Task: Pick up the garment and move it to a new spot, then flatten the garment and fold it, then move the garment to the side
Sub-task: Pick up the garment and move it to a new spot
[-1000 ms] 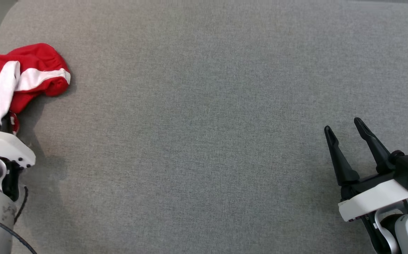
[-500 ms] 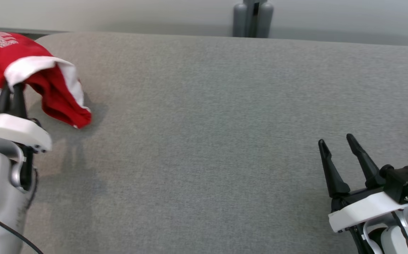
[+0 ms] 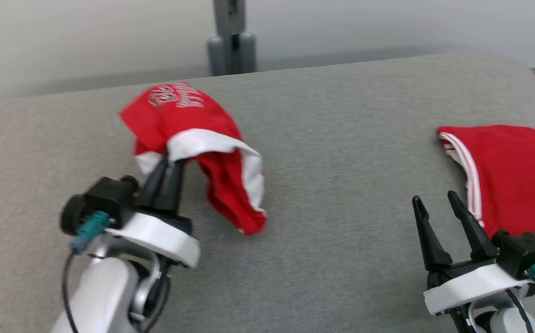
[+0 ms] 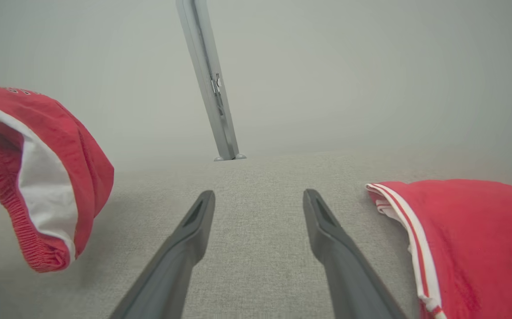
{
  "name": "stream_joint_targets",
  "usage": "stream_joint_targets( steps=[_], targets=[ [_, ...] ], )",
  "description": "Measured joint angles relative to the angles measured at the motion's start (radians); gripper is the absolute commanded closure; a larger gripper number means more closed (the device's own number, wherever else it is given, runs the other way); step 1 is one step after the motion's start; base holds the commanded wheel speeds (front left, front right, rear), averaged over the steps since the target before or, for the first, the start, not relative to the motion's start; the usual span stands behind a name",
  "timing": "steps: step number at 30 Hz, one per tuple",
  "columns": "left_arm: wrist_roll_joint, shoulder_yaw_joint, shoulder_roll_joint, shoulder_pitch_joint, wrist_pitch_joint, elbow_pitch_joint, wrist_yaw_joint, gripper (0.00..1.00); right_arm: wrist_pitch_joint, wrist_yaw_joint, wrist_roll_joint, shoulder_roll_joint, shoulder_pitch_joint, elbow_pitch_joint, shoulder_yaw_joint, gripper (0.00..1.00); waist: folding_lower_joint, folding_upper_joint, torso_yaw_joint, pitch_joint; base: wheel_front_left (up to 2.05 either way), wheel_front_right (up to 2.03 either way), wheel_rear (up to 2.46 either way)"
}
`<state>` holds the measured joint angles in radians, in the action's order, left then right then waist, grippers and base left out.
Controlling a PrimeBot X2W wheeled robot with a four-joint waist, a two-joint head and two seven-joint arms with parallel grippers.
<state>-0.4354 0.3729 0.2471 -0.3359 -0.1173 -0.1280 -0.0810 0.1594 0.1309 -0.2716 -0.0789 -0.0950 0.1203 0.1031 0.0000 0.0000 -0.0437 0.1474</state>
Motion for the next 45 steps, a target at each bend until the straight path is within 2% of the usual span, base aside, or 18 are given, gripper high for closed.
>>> stream_joint_targets(
  steps=[5, 9, 13, 17, 18, 19, 20, 21, 26, 32, 45],
  targets=[
    [0.019, 0.079, -0.058, 0.015, 0.04, 0.103, -0.009, 1.0, 0.008, 0.0, -0.001, 0.005, 0.009, 0.006, -0.021, 0.0, 0.0, 0.0, -0.089, -0.003, 0.0, 0.0, 0.0],
    [0.038, 0.103, -0.07, 0.017, 0.051, 0.085, -0.028, 1.0, 0.009, 0.0, -0.002, 0.008, 0.013, 0.007, -0.021, 0.0, 0.0, 0.0, -0.137, 0.005, 0.0, 0.0, 0.0],
    [0.038, 0.106, -0.066, 0.05, 0.036, 0.001, -0.034, 1.0, 0.015, 0.0, -0.004, 0.009, 0.012, 0.007, -0.02, 0.0, 0.0, 0.0, -0.147, 0.03, 0.0, 0.0, 0.0],
    [0.015, 0.101, -0.067, 0.087, 0.001, -0.088, -0.027, 1.0, 0.016, 0.0, -0.008, 0.012, 0.002, 0.011, -0.01, 0.0, 0.0, 0.0, -0.127, 0.049, 0.0, 0.0, 0.0],
    [0.013, 0.104, -0.068, 0.088, -0.003, -0.113, -0.024, 0.93, 0.016, 0.0, -0.009, 0.011, -0.002, 0.013, -0.009, 0.0, 0.0001, 0.0, -0.119, 0.053, 0.0, 0.0, 0.0],
    [0.008, 0.103, -0.069, 0.091, -0.008, -0.133, -0.015, 0.8, 0.017, 0.0, -0.009, 0.011, -0.003, 0.016, -0.006, 0.0, 0.0, 0.0, -0.111, 0.057, 0.0, 0.0, 0.0],
    [0.0, 0.102, -0.071, 0.095, -0.013, -0.15, -0.014, 0.59, 0.017, 0.0, -0.009, 0.011, -0.003, 0.018, -0.004, 0.0, 0.0, 0.0, -0.103, 0.059, 0.0, 0.0, 0.0],
    [-0.005, 0.103, -0.071, 0.101, -0.016, -0.167, -0.007, 0.02, 0.017, 0.0, -0.009, 0.011, -0.004, 0.02, 0.0, 0.0, 0.0, 0.0, -0.095, 0.062, 0.0, 0.0, 0.0],
    [-0.016, 0.105, -0.07, 0.114, -0.042, -0.207, 0.009, 0.0, 0.017, 0.0, -0.01, 0.007, -0.009, 0.029, 0.002, 0.0, 0.0, 0.0, -0.059, 0.06, 0.0, 0.0, 0.0],
    [-0.031, 0.086, -0.043, 0.169, -0.078, -0.163, 0.003, 0.0, 0.016, 0.0, -0.008, -0.007, 0.001, 0.03, 0.001, 0.0, 0.0, 0.0, -0.02, 0.023, 0.0, 0.0, 0.0],
    [-0.012, -0.066, 0.043, 0.232, -0.125, 0.105, -0.135, 0.0, -0.02, 0.0, 0.028, -0.023, 0.025, -0.044, -0.042, 0.0, 0.0, 0.0, 0.038, -0.07, 0.0, 0.0, 0.0]
  ],
)
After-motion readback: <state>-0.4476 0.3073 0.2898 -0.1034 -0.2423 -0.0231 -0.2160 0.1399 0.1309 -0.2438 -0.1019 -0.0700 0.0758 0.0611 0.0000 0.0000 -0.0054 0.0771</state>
